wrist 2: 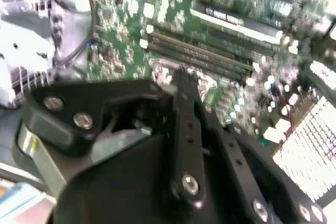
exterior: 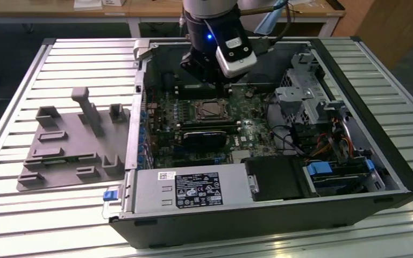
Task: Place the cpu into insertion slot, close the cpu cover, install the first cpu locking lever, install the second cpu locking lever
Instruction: 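Install the second cpu locking lever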
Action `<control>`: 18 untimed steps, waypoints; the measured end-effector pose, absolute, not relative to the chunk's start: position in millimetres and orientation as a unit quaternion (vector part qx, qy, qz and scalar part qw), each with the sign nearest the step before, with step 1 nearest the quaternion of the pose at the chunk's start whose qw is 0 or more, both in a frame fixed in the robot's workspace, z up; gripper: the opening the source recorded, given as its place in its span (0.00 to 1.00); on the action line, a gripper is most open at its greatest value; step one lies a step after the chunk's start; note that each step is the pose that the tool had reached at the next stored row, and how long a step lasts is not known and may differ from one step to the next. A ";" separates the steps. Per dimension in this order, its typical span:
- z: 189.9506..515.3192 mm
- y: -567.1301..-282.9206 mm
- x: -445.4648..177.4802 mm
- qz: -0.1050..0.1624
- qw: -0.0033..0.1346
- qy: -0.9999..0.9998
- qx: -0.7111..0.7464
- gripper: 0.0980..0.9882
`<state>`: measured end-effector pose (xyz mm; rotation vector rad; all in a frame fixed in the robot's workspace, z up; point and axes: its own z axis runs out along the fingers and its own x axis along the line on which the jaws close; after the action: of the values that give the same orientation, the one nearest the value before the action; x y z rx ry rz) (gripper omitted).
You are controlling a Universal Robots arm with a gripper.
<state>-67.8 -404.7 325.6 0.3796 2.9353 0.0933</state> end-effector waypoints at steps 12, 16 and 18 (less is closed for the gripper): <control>322.5 -402.6 -67.9 0.032 0.090 0.987 0.128 0.00; 318.7 -402.7 -67.9 0.032 0.090 0.987 0.128 0.00; 317.4 -402.6 -67.9 0.032 0.090 0.987 0.128 0.00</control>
<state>-67.9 -402.6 317.4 0.3799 2.9360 0.0944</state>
